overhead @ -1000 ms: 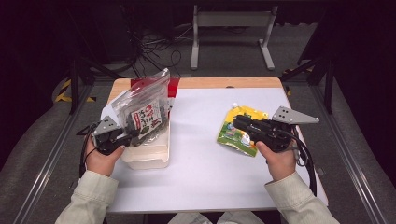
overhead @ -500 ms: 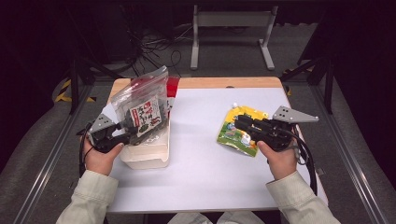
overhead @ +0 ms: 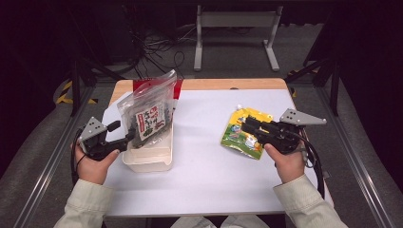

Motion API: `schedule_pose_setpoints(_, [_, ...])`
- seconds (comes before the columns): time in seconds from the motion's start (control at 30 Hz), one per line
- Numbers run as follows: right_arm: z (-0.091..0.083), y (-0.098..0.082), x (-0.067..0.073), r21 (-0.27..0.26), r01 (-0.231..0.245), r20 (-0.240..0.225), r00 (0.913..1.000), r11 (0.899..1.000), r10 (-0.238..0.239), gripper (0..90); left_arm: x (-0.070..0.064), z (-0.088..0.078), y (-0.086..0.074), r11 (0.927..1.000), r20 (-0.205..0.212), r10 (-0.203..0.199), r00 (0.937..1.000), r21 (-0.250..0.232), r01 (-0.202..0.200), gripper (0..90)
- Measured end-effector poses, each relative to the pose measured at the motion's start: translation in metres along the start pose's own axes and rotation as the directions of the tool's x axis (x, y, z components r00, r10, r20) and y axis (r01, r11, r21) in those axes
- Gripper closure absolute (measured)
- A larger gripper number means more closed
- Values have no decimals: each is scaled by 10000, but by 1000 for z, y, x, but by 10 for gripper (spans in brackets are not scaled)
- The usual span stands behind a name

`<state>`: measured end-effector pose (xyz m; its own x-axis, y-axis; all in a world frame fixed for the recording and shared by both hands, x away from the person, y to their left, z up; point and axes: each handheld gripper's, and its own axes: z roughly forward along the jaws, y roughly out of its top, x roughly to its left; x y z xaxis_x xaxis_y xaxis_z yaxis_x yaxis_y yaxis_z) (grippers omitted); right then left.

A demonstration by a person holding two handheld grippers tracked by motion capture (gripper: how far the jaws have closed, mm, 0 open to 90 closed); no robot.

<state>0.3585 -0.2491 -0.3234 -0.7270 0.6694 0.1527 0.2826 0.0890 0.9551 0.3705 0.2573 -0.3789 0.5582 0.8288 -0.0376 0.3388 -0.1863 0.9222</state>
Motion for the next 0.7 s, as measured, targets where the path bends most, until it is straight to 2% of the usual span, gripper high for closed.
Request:
schedule_pose_setpoints(0.27, [0, -3, -3, 61, -63, 38, 10000, 10000, 63, 688, -5, -13, 2, 9999, 18, 110, 9999, -68, -110, 301])
schedule_pose_setpoints(0.33, [1, -4, -4, 71, -82, 14, 10000, 9999, 82, 686, -5, -16, 2, 9995, -143, 156, 9998, -273, -160, 332])
schedule_pose_setpoints(0.43, [2, -4, -4, 106, -100, -18, 9999, 9999, 100, 685, -1, -16, 4, 9980, -392, -23, 9992, -624, -1, 392])
schedule_pose_setpoints(0.53, [3, -4, -3, 125, -90, -46, 9999, 9999, 91, 682, 2, -12, 5, 9981, -850, 112, 9963, -596, -163, 484])
schedule_pose_setpoints(0.63, [3, -4, -3, 124, -104, -60, 9999, 9999, 105, 682, 4, -10, 5, 9968, -769, 307, 9966, -708, -362, 704])
schedule_pose_setpoints(0.7, [4, -5, -3, 133, -125, -78, 9999, 9998, 126, 682, 2, -8, 7, 9958, -1075, 735, 9915, -467, -789, 890])
